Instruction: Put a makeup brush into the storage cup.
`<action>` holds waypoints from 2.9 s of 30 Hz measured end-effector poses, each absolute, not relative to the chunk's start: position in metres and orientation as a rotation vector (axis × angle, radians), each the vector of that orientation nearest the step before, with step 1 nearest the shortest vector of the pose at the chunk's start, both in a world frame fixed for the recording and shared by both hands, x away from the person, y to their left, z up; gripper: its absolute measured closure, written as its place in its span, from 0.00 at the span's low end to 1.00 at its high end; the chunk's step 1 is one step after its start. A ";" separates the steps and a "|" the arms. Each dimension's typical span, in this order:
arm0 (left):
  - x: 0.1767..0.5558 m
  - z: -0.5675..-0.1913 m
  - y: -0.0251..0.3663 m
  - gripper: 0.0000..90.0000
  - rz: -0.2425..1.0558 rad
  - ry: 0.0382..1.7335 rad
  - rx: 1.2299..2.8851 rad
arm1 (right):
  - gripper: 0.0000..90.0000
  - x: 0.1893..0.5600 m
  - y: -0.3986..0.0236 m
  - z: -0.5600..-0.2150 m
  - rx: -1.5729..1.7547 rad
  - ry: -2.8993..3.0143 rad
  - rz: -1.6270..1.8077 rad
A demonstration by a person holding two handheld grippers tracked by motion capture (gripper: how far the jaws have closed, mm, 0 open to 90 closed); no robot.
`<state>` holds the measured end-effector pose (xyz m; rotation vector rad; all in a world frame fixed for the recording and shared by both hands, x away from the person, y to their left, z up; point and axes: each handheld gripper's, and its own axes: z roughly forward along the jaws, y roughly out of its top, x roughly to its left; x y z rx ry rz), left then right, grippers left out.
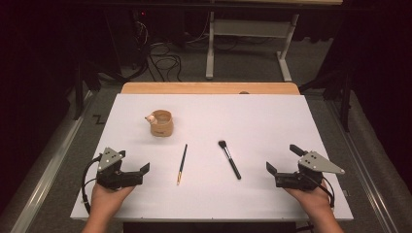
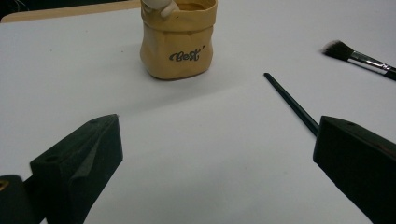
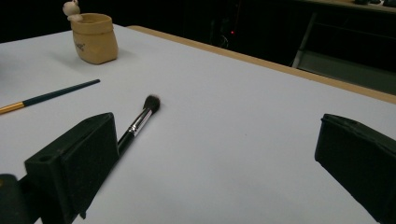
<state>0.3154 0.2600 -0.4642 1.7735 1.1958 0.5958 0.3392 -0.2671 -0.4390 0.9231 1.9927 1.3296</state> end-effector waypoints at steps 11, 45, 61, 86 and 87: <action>0.318 -0.467 0.253 0.02 0.575 1.210 1.814 | 0.00 0.337 -0.270 -0.448 0.919 1.973 1.337; 0.337 -0.457 0.243 0.04 0.400 1.354 1.973 | 0.00 0.327 -0.274 -0.448 0.886 1.983 1.391; 0.346 -0.456 0.240 0.04 0.283 1.429 2.111 | 0.00 0.323 -0.274 -0.453 0.891 1.999 1.384; 0.359 -0.442 0.234 0.11 0.076 1.498 2.223 | 0.00 0.322 -0.273 -0.455 0.887 2.005 1.385; 0.360 -0.441 0.232 0.11 0.067 1.497 2.238 | 0.00 0.323 -0.273 -0.455 0.880 2.006 1.379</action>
